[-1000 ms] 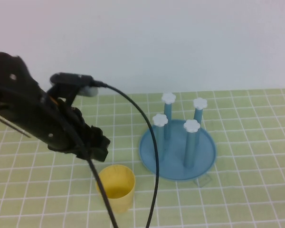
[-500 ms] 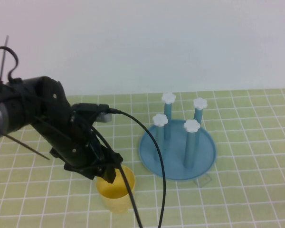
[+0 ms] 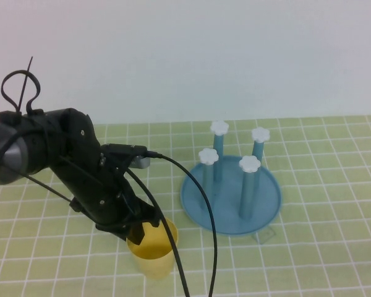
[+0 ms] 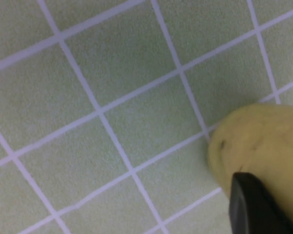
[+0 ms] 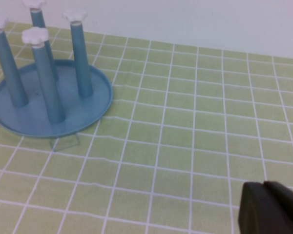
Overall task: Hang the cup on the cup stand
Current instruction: Pick up the cup from the table, then adjust the cup with two arms
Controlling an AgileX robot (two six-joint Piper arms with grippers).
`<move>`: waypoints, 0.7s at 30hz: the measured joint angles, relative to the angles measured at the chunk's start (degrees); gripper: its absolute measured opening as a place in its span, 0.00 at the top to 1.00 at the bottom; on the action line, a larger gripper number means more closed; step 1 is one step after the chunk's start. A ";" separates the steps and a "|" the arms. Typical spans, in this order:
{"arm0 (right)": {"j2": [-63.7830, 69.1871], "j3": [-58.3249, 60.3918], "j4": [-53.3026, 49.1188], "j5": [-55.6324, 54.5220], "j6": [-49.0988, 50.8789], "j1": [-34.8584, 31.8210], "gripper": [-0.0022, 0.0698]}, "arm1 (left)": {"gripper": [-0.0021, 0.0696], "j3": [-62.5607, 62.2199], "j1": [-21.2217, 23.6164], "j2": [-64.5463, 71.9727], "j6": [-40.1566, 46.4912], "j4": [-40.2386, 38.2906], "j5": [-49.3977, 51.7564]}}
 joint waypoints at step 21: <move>0.30 -9.44 19.48 11.14 -21.22 0.00 0.97 | 0.96 0.00 -0.25 -18.57 24.35 -44.72 9.32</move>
